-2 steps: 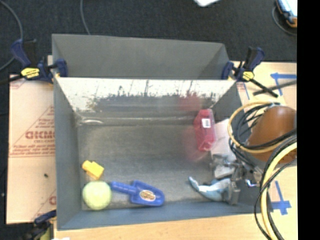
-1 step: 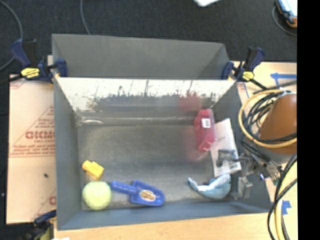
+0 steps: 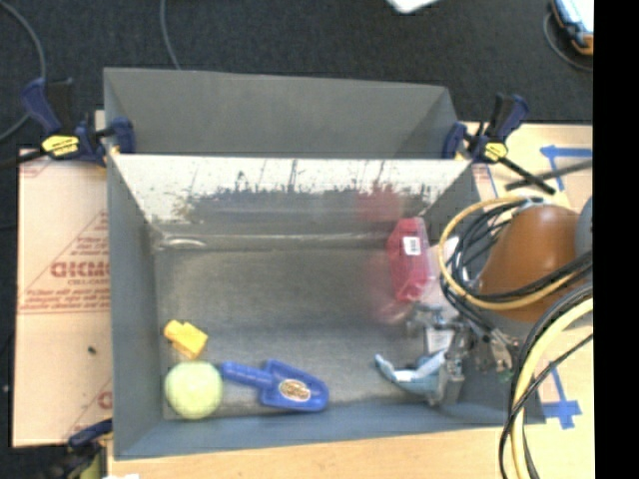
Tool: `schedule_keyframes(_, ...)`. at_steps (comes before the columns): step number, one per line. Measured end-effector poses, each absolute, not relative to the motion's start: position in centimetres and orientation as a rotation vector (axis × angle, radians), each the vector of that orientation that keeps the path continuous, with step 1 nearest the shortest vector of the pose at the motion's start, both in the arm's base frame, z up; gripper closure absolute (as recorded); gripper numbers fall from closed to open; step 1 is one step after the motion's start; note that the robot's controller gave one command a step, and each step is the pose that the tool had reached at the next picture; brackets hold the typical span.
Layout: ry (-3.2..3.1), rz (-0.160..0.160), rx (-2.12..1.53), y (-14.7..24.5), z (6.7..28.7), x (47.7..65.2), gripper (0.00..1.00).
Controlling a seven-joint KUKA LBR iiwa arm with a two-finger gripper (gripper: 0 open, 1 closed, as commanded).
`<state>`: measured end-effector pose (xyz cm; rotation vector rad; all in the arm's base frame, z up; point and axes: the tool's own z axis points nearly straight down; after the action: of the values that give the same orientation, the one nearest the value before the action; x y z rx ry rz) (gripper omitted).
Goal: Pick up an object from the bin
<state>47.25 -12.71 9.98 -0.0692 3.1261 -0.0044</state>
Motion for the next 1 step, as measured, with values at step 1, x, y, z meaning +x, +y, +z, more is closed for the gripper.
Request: schedule_keyframes(1,3.03,-0.019,-0.733,-13.64,7.33,47.73,0.0)
